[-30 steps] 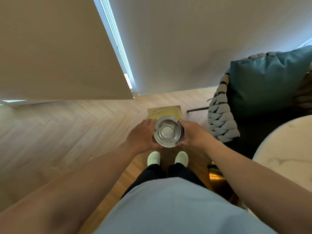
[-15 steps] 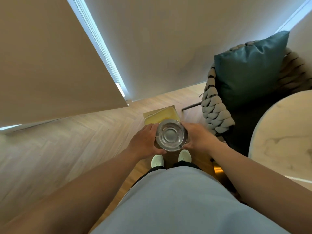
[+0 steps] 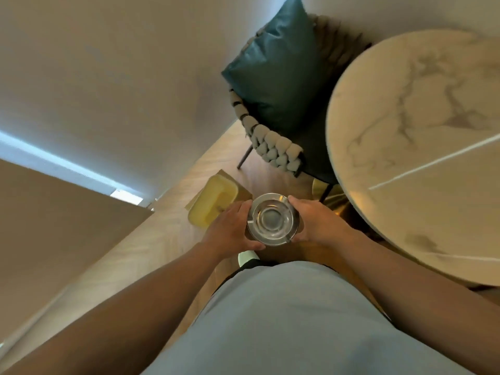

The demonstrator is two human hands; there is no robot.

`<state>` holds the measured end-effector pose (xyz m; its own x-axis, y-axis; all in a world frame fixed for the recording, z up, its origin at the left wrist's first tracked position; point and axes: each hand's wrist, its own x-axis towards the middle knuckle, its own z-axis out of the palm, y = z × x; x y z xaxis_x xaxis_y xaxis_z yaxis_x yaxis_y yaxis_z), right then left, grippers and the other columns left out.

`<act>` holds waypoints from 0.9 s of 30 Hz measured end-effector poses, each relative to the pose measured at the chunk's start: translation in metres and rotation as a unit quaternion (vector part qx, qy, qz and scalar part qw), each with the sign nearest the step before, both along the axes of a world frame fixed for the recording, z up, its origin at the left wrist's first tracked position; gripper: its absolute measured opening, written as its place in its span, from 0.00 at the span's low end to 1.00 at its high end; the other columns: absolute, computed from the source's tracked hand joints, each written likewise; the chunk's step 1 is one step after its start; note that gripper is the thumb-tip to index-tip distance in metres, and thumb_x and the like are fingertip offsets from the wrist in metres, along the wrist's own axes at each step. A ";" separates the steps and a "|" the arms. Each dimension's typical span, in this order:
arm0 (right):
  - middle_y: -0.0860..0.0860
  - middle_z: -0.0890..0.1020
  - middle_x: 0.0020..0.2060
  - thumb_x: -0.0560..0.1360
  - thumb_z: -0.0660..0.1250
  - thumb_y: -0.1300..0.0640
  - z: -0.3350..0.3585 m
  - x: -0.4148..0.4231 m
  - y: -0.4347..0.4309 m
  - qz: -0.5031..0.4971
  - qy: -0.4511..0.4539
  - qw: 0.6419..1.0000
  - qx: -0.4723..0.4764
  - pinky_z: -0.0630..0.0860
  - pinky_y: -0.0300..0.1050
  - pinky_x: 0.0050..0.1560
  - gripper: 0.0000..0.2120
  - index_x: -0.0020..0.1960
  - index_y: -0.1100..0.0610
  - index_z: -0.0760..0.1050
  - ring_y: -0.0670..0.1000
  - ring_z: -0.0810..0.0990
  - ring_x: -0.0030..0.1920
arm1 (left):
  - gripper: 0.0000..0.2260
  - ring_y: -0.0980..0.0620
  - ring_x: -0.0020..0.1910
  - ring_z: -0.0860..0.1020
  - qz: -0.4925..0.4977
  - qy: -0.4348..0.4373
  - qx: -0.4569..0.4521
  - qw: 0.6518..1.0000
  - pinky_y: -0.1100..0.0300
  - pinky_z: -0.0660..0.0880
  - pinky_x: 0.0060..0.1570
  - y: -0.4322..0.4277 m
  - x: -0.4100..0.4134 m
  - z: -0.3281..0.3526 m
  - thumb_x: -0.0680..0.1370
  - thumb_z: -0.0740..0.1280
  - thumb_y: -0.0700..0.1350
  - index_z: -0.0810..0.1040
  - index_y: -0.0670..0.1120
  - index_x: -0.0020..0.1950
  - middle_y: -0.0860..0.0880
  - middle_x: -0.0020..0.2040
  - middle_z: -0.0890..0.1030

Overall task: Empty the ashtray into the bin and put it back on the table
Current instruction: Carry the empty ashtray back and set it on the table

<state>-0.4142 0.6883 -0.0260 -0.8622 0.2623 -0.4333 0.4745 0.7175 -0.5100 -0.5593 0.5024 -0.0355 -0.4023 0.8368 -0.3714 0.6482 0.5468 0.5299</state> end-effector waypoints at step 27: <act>0.50 0.78 0.58 0.61 0.82 0.48 0.011 0.341 0.041 -0.269 0.003 0.963 -0.017 0.78 0.52 0.56 0.40 0.68 0.53 0.66 0.52 0.78 0.56 | 0.40 0.54 0.67 0.68 -0.269 -0.037 -0.006 0.962 0.53 0.70 0.66 0.142 0.263 0.010 0.63 0.78 0.61 0.64 0.56 0.70 0.54 0.68 0.72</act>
